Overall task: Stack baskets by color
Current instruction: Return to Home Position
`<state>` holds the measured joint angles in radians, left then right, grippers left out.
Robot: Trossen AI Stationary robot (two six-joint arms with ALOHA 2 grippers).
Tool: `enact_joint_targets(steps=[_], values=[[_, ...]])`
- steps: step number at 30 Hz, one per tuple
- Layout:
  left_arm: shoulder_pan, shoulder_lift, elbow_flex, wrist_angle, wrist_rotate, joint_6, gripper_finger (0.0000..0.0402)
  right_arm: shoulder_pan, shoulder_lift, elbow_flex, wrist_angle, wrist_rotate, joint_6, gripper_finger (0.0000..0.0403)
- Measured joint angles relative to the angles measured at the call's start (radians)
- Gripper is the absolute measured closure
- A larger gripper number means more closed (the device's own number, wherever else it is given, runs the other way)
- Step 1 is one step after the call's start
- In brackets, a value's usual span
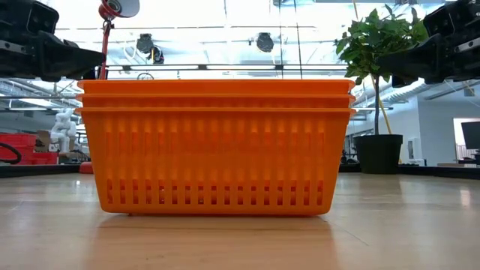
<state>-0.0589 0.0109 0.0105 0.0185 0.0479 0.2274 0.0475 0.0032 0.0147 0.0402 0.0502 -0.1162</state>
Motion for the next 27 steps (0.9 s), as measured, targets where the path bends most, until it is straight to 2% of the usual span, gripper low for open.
enact_joint_targets(steps=[8, 17, 27], values=[[0.0, 0.0, 0.0, 0.0, -0.003, -0.002, 0.0398, 0.0, 0.0, 0.0, 0.0, 0.0, 0.0, 0.0403], [0.0, 0.001, 0.0, 0.0, -0.004, -0.024, 0.0367, 0.0, 0.0, 0.0, 0.0, 0.0, 0.0, 0.0403], [0.0, 0.002, 0.0, 0.0, -0.004, -0.024, 0.0366, 0.0, 0.0, 0.0, 0.0, 0.0, 0.0, 0.0403]])
